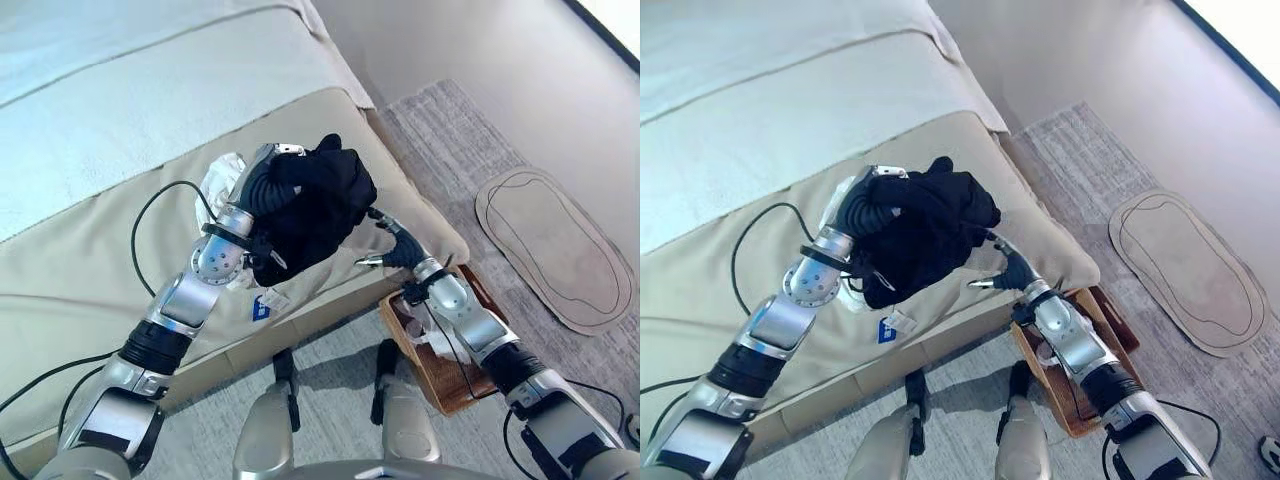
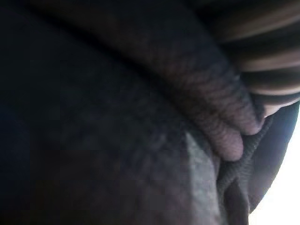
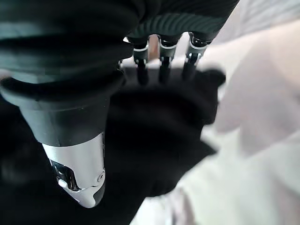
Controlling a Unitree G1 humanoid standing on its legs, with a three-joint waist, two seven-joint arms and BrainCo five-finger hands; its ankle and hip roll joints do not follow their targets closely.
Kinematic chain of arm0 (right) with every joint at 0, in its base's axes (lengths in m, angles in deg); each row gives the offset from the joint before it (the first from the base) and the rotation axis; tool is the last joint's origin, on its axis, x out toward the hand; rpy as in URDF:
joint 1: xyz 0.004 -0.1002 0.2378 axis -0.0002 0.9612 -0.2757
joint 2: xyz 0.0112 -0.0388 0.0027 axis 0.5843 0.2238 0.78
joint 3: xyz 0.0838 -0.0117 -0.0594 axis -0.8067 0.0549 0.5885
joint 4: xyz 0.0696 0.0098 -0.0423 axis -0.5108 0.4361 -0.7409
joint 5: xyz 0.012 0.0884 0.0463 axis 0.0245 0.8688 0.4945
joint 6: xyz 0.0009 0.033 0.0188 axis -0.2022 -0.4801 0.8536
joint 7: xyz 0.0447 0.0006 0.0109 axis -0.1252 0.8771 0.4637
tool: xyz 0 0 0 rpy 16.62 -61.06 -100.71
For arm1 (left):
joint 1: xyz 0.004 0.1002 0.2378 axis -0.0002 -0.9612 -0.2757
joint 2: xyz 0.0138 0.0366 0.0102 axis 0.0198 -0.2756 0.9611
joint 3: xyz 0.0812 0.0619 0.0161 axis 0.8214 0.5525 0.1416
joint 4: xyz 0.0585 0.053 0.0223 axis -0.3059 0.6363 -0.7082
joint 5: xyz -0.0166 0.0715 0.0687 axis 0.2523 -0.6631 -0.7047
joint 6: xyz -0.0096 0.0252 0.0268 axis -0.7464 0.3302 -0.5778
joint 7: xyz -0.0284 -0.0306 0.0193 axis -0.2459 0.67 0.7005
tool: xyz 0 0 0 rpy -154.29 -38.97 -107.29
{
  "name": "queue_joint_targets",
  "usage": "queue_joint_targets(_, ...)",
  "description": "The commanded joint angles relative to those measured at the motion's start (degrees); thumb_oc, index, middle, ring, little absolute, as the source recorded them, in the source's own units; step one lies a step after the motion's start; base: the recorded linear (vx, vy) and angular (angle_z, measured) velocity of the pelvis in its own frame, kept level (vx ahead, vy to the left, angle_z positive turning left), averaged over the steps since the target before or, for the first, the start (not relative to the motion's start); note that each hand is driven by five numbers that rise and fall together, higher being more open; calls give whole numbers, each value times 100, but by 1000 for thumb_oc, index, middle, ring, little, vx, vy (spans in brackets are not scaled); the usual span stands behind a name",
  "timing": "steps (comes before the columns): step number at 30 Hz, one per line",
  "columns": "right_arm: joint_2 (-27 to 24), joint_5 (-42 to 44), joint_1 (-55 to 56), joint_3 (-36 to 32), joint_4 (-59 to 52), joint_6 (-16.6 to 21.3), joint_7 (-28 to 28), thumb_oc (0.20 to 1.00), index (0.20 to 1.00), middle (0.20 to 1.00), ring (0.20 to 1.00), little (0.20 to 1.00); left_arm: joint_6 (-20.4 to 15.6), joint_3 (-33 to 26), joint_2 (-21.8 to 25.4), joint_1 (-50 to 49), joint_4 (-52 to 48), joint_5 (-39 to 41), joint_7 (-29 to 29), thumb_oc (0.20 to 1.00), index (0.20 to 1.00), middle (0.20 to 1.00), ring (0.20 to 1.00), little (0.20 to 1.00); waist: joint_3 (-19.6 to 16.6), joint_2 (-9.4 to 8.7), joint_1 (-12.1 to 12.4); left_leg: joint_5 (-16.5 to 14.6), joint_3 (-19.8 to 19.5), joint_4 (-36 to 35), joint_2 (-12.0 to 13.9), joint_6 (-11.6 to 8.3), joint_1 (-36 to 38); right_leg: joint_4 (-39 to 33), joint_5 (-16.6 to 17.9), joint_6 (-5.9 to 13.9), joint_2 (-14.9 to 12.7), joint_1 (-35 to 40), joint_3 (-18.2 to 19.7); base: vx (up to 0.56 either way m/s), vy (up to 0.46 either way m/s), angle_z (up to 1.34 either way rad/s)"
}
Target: Pick up clothes into the bucket
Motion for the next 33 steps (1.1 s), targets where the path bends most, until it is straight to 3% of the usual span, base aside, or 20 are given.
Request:
queue_joint_targets(1, 201, 64, -149, 151, -297, 166, 164, 1000, 1000, 1000, 1000, 1000, -472, 138, -140, 324, -514, 459, 98, 200, 200, 200, 200, 200, -481, -35, 96, -63, -134, -75, 87, -105, -25, 105, 147, 332, -277, -33, -184, 92, -12, 5)
queue_joint_targets(8, 672, 32, -117, 304, -427, 160, 49, 1000, 1000, 1000, 1000, 1000, -486, 338, -260, 25, -1025, 957, 469, 200, 200, 200, 200, 200, -668, 27, 160, -34, -131, -303, 144, -112, 353, 56, 44, 328, -208, 271, -288, 56, -8, 1)
queue_joint_targets(19, 947, -107, -35, 393, -684, 164, -324, 1000, 1000, 1000, 1000, 1000, -365, 477, -607, -160, -1082, 1246, 349, 200, 200, 200, 200, 200, -746, 26, 160, -29, -154, -330, 195, -111, 399, 44, -4, 307, -152, 319, -338, 10, -9, 3)
queue_joint_targets(26, 1097, 229, -69, 656, -870, 166, -153, 1000, 1000, 1000, 1000, 1000, -336, 588, -691, -86, -1110, 1332, 297, 200, 200, 200, 200, 200, -770, 12, 153, -63, -151, -245, 194, -100, 352, 53, -16, 296, -152, 309, -312, 0, 0, 0)
queue_joint_targets(27, 1121, 308, -77, 717, -867, 161, -109, 555, 555, 555, 555, 555, -335, 597, -697, -80, -1114, 1343, 290, 200, 200, 200, 200, 200, -780, 6, 157, -73, -144, -233, 194, -96, 352, 50, -16, 297, -152, 317, -310, 0, 0, 0)
queue_joint_targets(28, 1138, 362, -84, 773, -852, 161, -69, 200, 200, 200, 200, 200, -338, 611, -702, -76, -1119, 1342, 284, 200, 200, 200, 200, 200, -791, 4, 160, -80, -141, -226, 194, -94, 357, 51, -22, 298, -152, 324, -310, 0, 0, 0)
queue_joint_targets(33, 1217, 684, -92, 940, -751, 170, 79, 200, 200, 200, 200, 200, -357, 621, -710, -106, -1115, 1381, 275, 200, 200, 200, 200, 200, -858, 1, 178, -117, -144, -202, 192, -93, 383, 39, -45, 297, -152, 384, -313, 0, 0, 0)
